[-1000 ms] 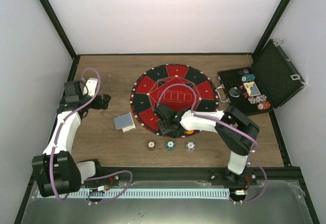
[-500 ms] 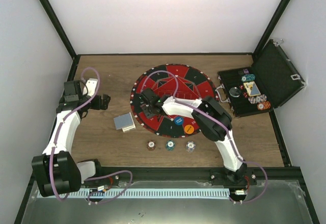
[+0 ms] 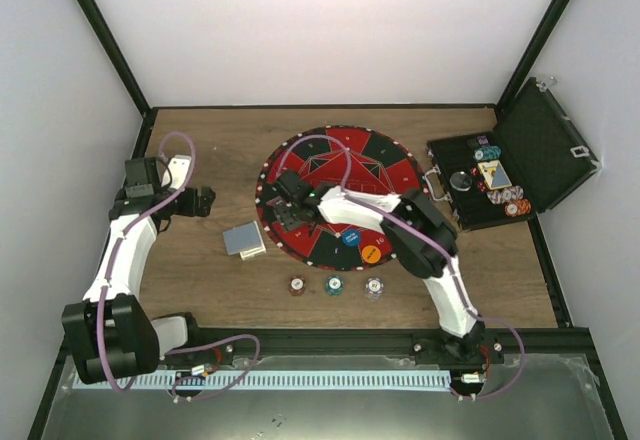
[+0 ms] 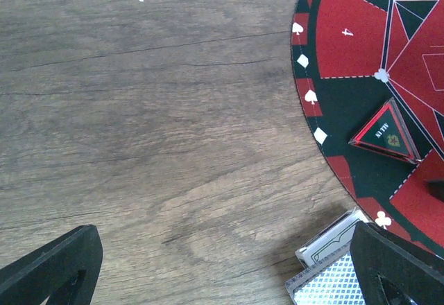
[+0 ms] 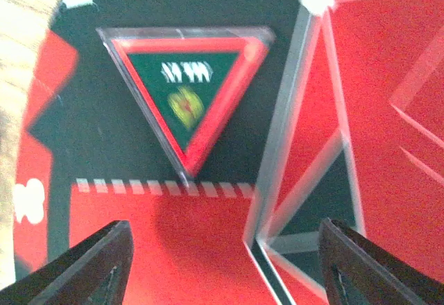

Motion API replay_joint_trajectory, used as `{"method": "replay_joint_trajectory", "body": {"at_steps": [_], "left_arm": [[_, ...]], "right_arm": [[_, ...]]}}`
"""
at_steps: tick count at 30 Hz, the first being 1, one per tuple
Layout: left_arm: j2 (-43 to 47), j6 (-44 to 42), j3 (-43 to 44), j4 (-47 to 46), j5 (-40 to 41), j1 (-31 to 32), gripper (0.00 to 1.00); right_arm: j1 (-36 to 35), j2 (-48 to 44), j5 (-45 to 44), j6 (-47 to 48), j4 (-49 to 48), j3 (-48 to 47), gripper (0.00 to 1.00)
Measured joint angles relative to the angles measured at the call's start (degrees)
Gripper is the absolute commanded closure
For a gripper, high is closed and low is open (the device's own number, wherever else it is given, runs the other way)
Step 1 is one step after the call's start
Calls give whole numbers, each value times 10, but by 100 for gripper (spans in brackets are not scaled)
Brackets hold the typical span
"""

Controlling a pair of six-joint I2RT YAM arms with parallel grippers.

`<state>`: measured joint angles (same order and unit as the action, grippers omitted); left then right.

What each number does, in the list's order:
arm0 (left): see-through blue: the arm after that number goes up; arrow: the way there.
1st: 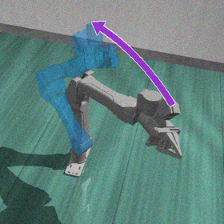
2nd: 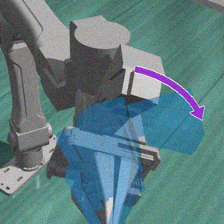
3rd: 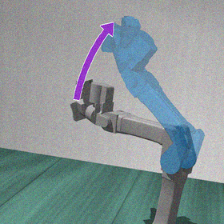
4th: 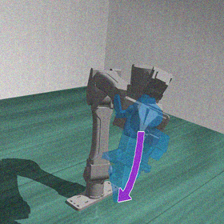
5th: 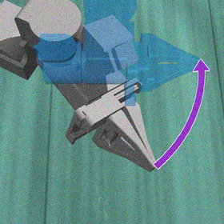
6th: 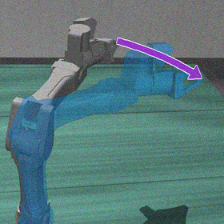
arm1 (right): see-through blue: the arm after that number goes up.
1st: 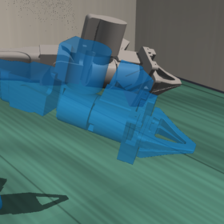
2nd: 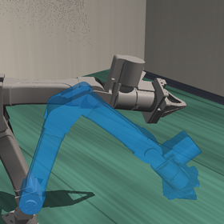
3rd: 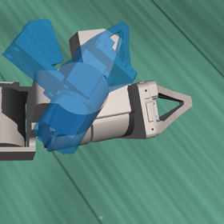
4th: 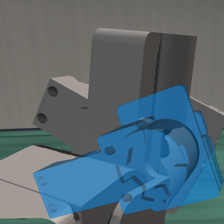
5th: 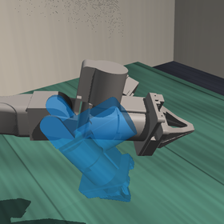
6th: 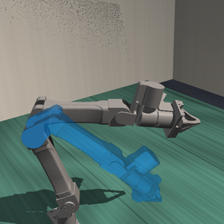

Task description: Distribute texas hold em gaming equipment

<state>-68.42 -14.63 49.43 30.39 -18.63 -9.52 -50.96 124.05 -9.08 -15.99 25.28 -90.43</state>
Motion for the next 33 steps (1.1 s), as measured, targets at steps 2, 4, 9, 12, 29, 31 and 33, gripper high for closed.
{"method": "replay_joint_trajectory", "body": {"at_steps": [2, 4, 9, 12, 29, 31, 33], "left_arm": [[0, -4, 2, 3, -1, 0, 0], [0, -5, 3, 6, -1, -2, 0], [0, -6, 7, 15, -9, -3, 0], [0, -6, 10, 18, -14, -3, 0], [23, -8, 28, 49, -78, -3, 0], [24, -9, 30, 53, -86, -3, 0], [23, -9, 31, 54, -89, -3, 0]], "right_arm": [[0, -54, -6, -11, 4, 58, 20], [1, -114, -16, -22, 13, 111, 20], [11, -252, -30, -53, 13, 240, 21], [23, -298, -30, -70, 15, 320, 22], [46, -302, -28, -85, -3, 407, 47], [50, -294, -24, -80, -9, 404, 51], [52, -286, -21, -75, -14, 396, 56]]}}
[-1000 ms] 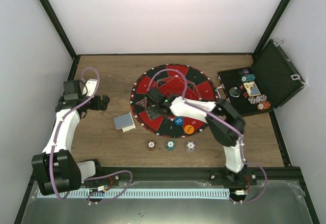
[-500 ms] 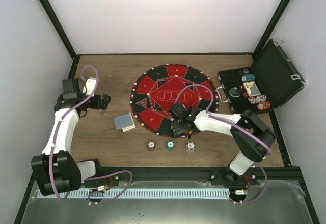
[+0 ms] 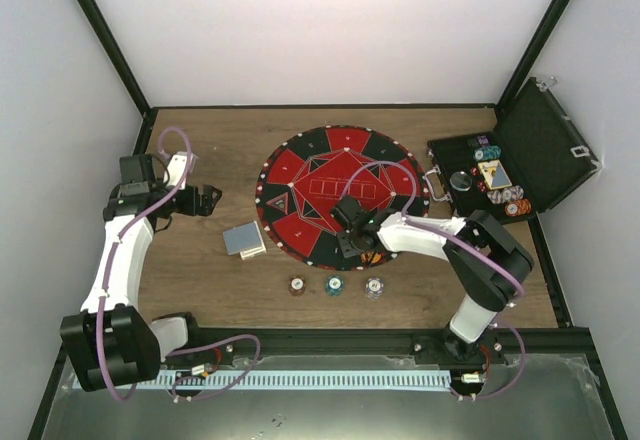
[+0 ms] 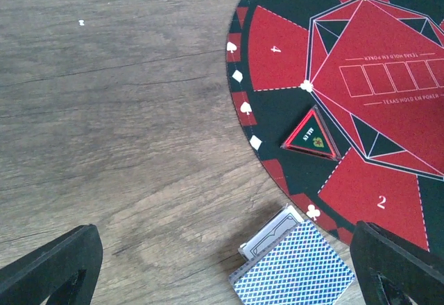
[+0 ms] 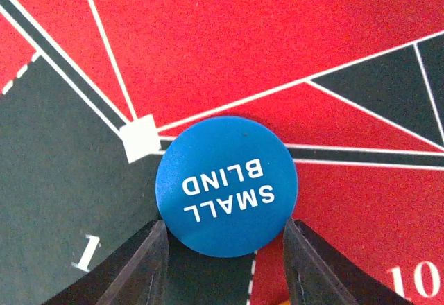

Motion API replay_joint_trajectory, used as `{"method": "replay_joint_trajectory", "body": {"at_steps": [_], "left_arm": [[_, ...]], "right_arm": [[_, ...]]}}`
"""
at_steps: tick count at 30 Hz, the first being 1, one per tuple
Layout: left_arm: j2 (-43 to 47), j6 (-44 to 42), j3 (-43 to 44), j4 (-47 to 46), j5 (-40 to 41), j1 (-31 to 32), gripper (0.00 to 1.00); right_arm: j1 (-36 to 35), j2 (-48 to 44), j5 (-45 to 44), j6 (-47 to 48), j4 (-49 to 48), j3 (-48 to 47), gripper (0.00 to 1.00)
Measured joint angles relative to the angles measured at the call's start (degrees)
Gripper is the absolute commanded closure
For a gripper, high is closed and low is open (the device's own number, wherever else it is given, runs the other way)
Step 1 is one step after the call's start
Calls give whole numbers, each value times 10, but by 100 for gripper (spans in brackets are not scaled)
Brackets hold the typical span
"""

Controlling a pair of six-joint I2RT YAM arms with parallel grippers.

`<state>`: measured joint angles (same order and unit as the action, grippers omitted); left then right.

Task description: Distribute texas hold em gaming equipment

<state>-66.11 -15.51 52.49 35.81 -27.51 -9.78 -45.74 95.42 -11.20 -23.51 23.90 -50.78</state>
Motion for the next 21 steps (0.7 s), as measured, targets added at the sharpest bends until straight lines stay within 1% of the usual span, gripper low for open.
{"method": "replay_joint_trajectory", "body": {"at_steps": [2, 6, 12, 15, 21], "left_arm": [[-2, 0, 3, 3, -1, 0, 0], [-7, 0, 8, 4, -3, 0, 0], [-10, -2, 8, 10, -3, 0, 0], [-11, -4, 10, 17, -3, 0, 0], [-16, -3, 36, 29, -14, 0, 0]], "right_arm": [[4, 7, 3, 7, -5, -7, 61], [19, 25, 6, 23, -17, -25, 67], [67, 87, 7, 61, -32, -93, 72], [90, 133, 5, 83, -38, -150, 76], [138, 252, 1, 108, -33, -315, 75]]}}
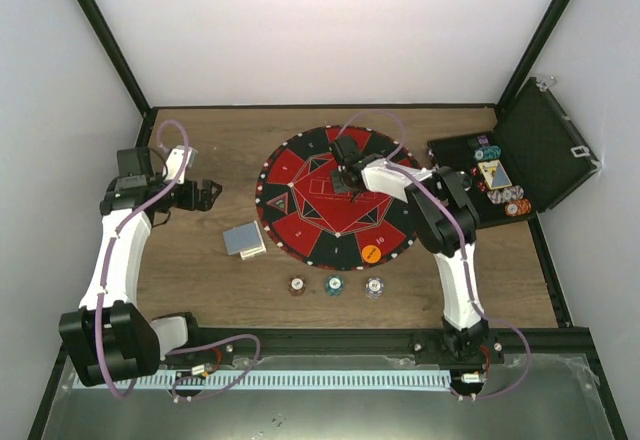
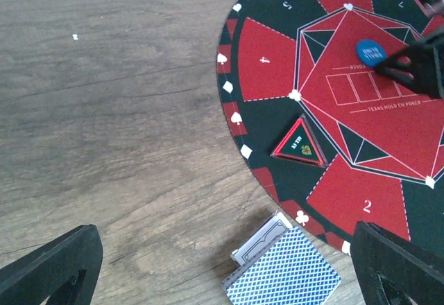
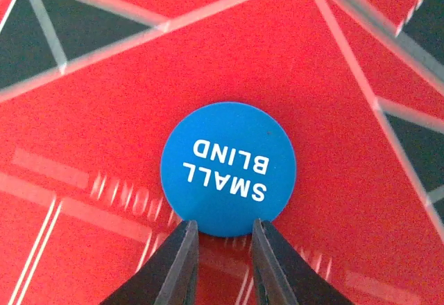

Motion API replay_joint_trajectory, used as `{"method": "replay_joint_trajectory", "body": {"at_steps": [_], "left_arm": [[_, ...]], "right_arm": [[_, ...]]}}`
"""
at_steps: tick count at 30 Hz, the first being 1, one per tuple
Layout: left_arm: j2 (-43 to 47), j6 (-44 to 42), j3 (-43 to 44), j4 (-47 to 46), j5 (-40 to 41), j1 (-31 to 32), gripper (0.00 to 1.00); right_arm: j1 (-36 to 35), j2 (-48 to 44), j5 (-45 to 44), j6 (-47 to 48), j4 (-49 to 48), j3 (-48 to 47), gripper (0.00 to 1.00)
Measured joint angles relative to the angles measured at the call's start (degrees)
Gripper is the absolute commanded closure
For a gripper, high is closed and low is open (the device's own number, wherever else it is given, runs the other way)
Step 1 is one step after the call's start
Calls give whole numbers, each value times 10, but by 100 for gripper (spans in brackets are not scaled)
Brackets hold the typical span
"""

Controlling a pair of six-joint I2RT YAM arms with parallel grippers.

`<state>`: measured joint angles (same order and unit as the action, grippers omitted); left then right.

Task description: Distribute texas hold em gaming equipment

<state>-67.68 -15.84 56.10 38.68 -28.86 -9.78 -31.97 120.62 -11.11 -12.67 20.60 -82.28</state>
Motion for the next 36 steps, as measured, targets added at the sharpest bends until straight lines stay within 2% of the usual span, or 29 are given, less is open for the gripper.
{"method": "replay_joint_trajectory", "body": {"at_steps": [10, 15, 17, 18, 20, 24, 30, 36], "left_arm": [[-28, -8, 8, 13, -28, 0, 0], [-29, -10, 8, 18, -31, 0, 0], [-29, -12, 9, 23, -31, 0, 0], [-29, -13, 9, 25, -31, 0, 0], [-29, -19, 9, 29, -31, 0, 0], [-28, -42, 9, 45, -34, 0, 0], [-23, -79, 9, 77, -42, 0, 0], [-21, -78, 9, 78, -55, 0, 0]], "right_arm": [[44, 145, 5, 12, 34, -224, 70], [47, 178, 10, 17, 59, -286, 66], [48, 178, 13, 16, 63, -287, 60], [49, 176, 16, 16, 64, -285, 49], [48, 159, 21, 12, 63, -261, 36], [42, 67, 23, 8, 65, -134, 31], [15, -118, 10, -16, 74, 47, 35], [-70, -279, -2, -82, 76, 209, 50]]}}
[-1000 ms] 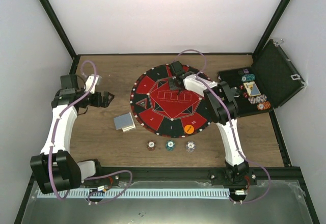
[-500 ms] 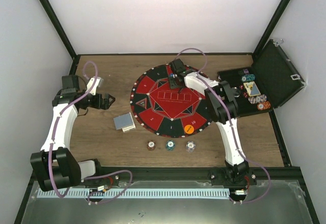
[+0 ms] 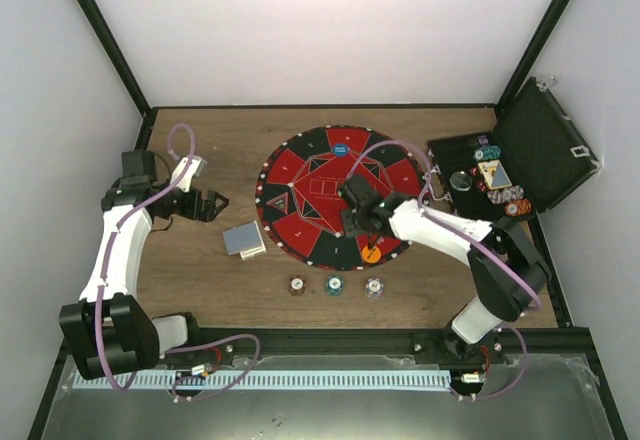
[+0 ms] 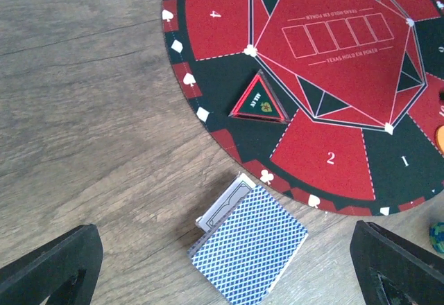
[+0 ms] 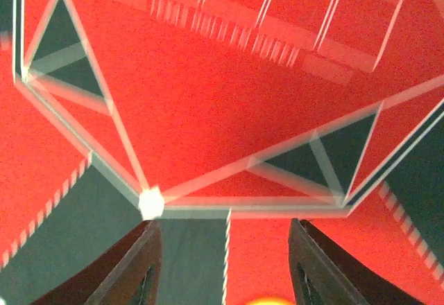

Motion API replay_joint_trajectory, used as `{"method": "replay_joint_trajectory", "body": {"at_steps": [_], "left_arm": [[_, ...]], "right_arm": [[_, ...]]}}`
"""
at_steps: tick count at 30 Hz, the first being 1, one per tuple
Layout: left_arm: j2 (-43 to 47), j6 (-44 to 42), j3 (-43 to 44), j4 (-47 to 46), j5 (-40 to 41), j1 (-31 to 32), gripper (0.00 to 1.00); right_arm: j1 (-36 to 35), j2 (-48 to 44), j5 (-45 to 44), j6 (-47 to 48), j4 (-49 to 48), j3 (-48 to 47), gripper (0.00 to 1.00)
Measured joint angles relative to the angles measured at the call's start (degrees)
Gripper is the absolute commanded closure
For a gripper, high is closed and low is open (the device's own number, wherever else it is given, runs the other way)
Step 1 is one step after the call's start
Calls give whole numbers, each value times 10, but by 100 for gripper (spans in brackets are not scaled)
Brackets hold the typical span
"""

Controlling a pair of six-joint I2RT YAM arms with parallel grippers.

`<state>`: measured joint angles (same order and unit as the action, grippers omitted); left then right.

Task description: Distribute texas hold em gaming equipment

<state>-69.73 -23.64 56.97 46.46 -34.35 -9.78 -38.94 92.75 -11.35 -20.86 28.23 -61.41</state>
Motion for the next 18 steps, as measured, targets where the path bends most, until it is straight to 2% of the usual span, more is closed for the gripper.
{"method": "replay_joint_trajectory", "body": {"at_steps": [3, 6, 18], "left_arm": [[2, 1, 0, -1, -5, 0, 0], [2, 0, 0, -1, -4, 0, 0], [4, 1, 5, -1, -2, 0, 0]], "right_arm": [[-53, -30, -2, -44, 14, 69, 54], [-78, -34, -2, -73, 29, 109, 57], [-86, -33, -12, -113, 37, 144, 63]]}}
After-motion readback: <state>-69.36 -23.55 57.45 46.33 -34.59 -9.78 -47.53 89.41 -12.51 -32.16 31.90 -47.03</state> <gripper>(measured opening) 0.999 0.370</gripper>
